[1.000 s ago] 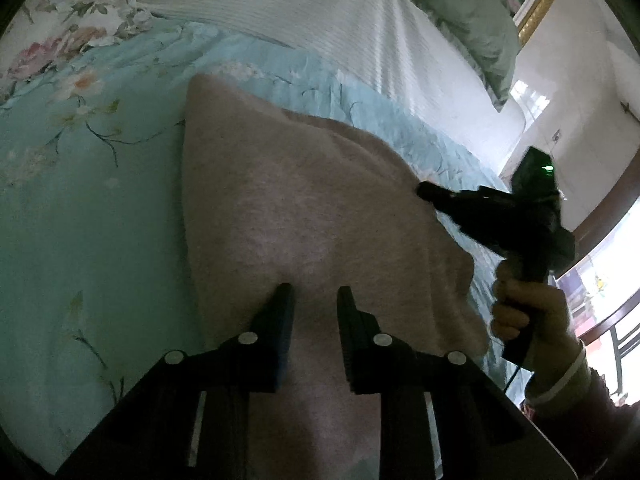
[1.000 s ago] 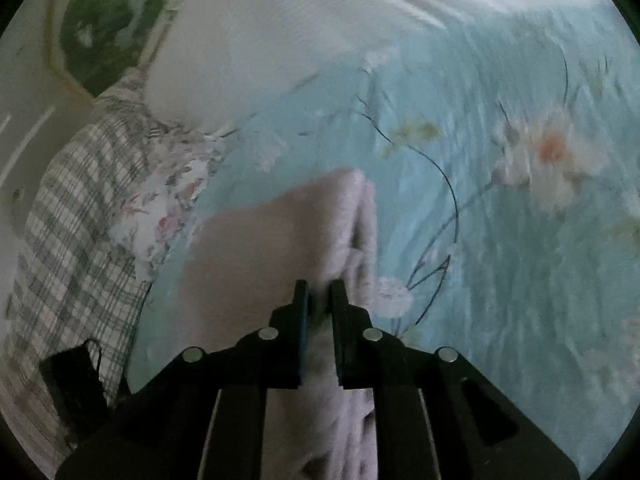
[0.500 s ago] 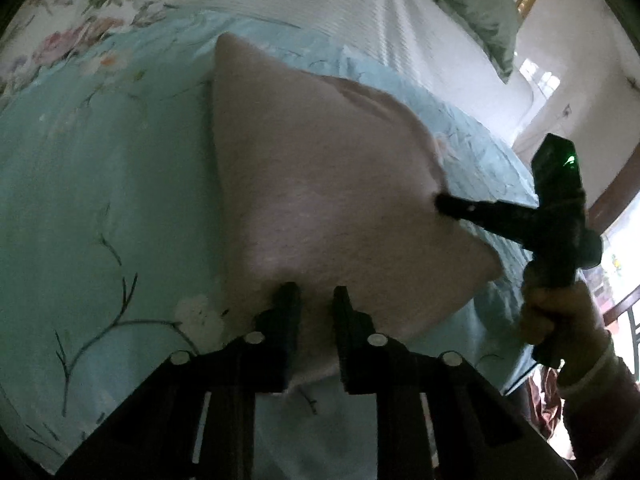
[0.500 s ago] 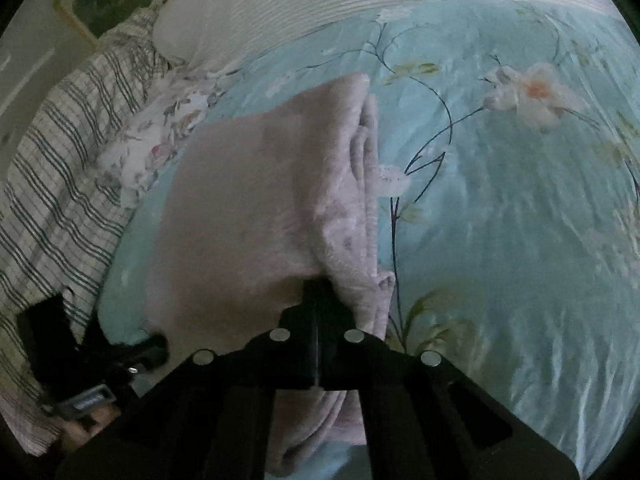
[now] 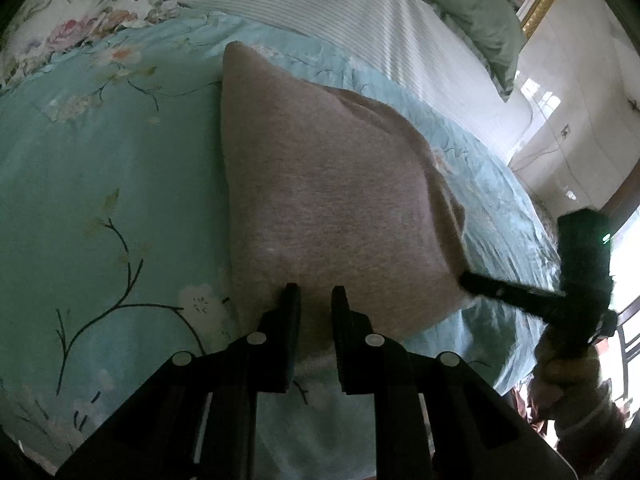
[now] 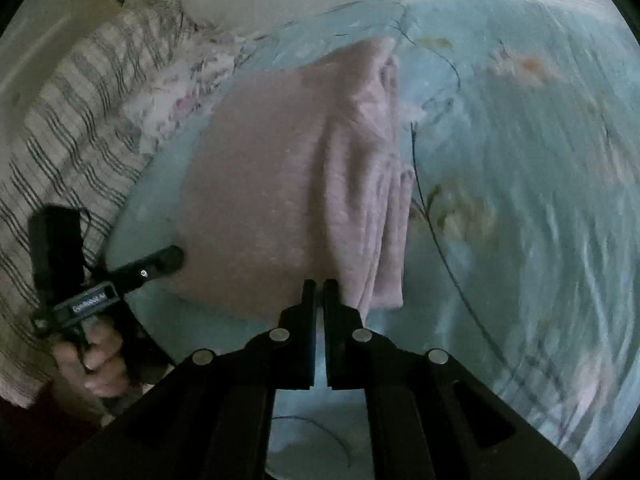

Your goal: Fold small clothes

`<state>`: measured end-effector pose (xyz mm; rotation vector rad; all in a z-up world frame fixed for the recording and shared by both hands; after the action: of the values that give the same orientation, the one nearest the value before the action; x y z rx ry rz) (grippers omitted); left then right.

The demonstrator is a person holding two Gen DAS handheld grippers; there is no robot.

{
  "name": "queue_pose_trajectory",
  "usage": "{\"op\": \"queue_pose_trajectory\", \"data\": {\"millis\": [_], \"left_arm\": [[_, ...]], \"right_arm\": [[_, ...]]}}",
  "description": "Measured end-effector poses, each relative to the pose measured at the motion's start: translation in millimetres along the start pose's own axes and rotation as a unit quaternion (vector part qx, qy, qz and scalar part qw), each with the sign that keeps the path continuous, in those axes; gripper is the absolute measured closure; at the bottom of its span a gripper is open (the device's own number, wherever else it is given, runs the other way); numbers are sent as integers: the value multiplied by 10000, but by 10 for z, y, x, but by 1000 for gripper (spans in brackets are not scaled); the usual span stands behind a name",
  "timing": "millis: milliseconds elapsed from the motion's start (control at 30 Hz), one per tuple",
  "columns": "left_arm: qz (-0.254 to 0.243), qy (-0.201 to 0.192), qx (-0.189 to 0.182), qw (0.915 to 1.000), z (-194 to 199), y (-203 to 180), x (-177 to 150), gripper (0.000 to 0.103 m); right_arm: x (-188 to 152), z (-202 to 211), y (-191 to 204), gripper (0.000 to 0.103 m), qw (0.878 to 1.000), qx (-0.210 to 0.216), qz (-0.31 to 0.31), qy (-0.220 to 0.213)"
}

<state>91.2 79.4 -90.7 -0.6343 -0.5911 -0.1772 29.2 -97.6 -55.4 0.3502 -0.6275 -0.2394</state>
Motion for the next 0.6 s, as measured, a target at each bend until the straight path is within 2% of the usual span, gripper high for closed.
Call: {"op": "queue_pose_trajectory", "data": {"millis": [100,133,167,233,333,400,467,600], "left_arm": [[22,-16,-16,10000,55,-7,2,87],[35,-18,-32,10000,68,1,4,87],[51,-24,-41,10000,78,8,0,87],[83,-23,-38,10000,78,11,-9,87],[79,0,-21,10000,69,10,-16,86],[15,33,20,10000,50,3,-22,86],[-8,58,39,10000,38,6,-12,86],[-6,75,13,10000,98,-45,15,83]], "right_arm": [[49,131,-46,97,9997,4,-110,-227],[56,138,-58,89,9996,15,-123,-245],[54,131,-76,76,9996,17,-146,-238],[42,86,-106,59,9994,-122,-176,-258],[2,-52,-88,59,9996,-137,-236,-88],[-26,-138,-61,63,9997,-43,-251,3],[0,-134,-17,89,9998,-83,-153,-28],[154,156,31,92,9989,-49,-5,-474]]}}
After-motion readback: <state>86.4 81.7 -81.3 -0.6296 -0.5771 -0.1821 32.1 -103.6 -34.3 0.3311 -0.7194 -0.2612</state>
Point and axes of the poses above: each gripper's, at about its wrist camera, not at the fingertips, and z roughly against the way its jaws point, y to its left, x to its top, the point moved 6 cm from there along -z, roughly the way its jaws point, and after that the axes turned 7 degrees about -x, right-handed, at the moved point
